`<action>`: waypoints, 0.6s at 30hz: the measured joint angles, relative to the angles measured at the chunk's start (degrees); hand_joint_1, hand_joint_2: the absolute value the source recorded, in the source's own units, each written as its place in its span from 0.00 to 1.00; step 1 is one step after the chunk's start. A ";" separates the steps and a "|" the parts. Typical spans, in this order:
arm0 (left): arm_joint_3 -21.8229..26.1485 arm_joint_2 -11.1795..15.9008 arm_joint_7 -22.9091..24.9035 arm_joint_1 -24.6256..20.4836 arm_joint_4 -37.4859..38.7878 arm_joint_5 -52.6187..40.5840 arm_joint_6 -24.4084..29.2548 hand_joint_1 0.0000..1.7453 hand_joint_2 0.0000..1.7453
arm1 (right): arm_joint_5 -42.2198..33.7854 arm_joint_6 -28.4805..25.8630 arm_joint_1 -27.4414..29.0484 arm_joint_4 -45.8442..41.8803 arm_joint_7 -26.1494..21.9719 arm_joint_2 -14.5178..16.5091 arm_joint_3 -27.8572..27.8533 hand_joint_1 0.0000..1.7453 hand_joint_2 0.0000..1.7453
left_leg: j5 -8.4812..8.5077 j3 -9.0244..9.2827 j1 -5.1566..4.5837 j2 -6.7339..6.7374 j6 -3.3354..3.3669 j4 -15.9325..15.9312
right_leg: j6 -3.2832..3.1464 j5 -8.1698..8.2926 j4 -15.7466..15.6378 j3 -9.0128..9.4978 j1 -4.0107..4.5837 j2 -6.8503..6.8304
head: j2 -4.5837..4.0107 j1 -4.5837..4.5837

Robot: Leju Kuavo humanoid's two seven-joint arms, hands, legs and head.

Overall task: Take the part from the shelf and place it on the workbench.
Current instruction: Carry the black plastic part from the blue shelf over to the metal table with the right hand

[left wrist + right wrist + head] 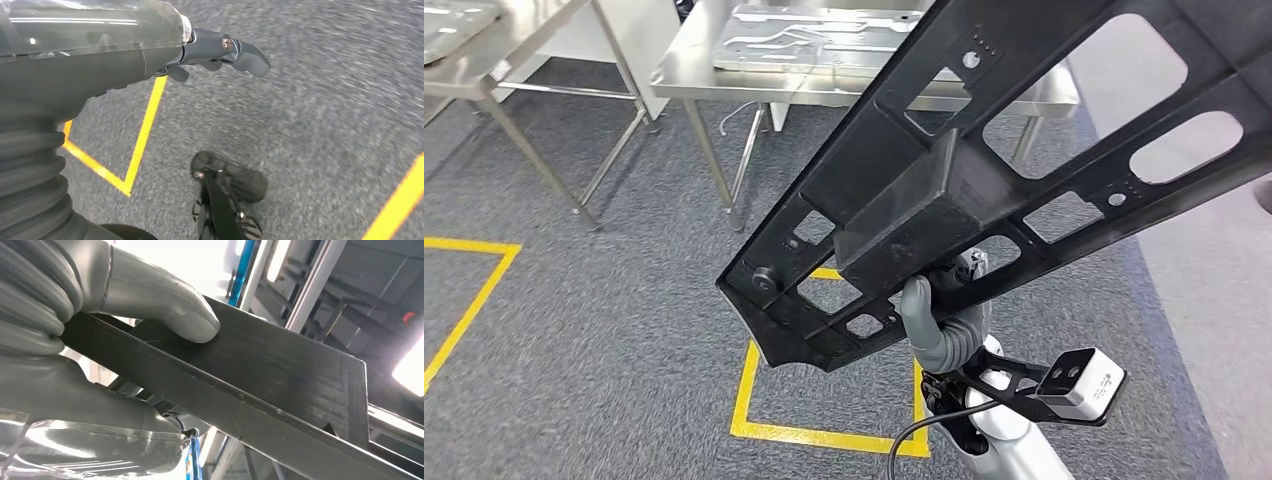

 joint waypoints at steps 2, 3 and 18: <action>0.19 0.00 -0.04 -0.04 0.00 -0.19 -0.04 0.00 1.00 | 0.18 0.41 0.05 -0.01 0.00 0.03 0.00 1.00 1.00 | 2.67 2.84 0.16 -2.67 0.42 -6.77 | 0.52 -0.17 0.32 -0.14 0.00 1.37 | 0.00 0.00; 0.29 -0.01 -0.07 -0.04 0.00 -0.28 -0.04 0.00 1.00 | 0.29 0.67 0.18 -0.02 0.00 0.07 0.00 1.00 1.00 | 2.84 3.44 0.14 -3.56 0.65 -8.17 | 0.86 -0.16 0.42 -0.36 -0.10 1.99 | 0.00 -0.01; 1.34 -0.18 -0.58 -0.16 -0.02 -0.68 -1.89 0.00 1.00 | 3.41 -0.16 2.61 -1.00 -0.03 0.27 -0.11 1.00 1.00 | 2.05 4.73 -0.28 3.25 1.43 -9.02 | 2.34 -0.13 0.95 -0.85 -0.52 -5.57 | 0.00 0.01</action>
